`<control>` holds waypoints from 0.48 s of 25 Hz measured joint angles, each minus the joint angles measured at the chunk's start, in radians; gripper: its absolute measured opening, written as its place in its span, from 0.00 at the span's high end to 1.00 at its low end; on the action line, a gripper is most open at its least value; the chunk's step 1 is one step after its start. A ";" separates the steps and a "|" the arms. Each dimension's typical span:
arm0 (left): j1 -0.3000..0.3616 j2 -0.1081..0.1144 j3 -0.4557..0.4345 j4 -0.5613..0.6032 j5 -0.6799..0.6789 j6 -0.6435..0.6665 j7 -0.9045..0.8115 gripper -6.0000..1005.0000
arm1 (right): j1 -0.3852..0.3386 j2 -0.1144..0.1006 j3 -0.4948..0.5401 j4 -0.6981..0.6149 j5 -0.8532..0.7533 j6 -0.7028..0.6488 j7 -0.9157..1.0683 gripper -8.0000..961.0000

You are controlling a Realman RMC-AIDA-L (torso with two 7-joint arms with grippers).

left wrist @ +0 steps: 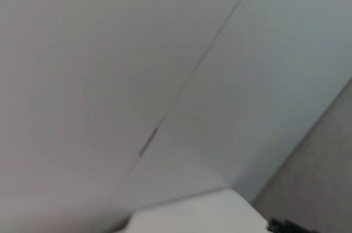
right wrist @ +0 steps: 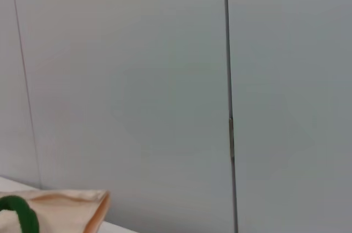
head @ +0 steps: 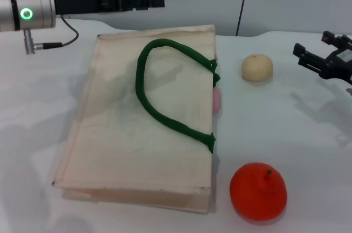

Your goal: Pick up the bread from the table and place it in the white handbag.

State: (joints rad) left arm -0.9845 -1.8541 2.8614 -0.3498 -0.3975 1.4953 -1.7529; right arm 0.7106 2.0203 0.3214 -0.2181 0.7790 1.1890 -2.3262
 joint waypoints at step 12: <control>0.156 -0.116 -0.002 0.001 -0.470 0.019 0.680 0.27 | -0.076 0.004 0.253 0.055 0.002 0.072 -0.187 0.08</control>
State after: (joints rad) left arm -0.8287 -1.9698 2.8598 -0.3492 -0.8672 1.5148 -1.0730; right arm 0.6350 2.0243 0.5742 -0.1630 0.7812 1.2605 -2.5131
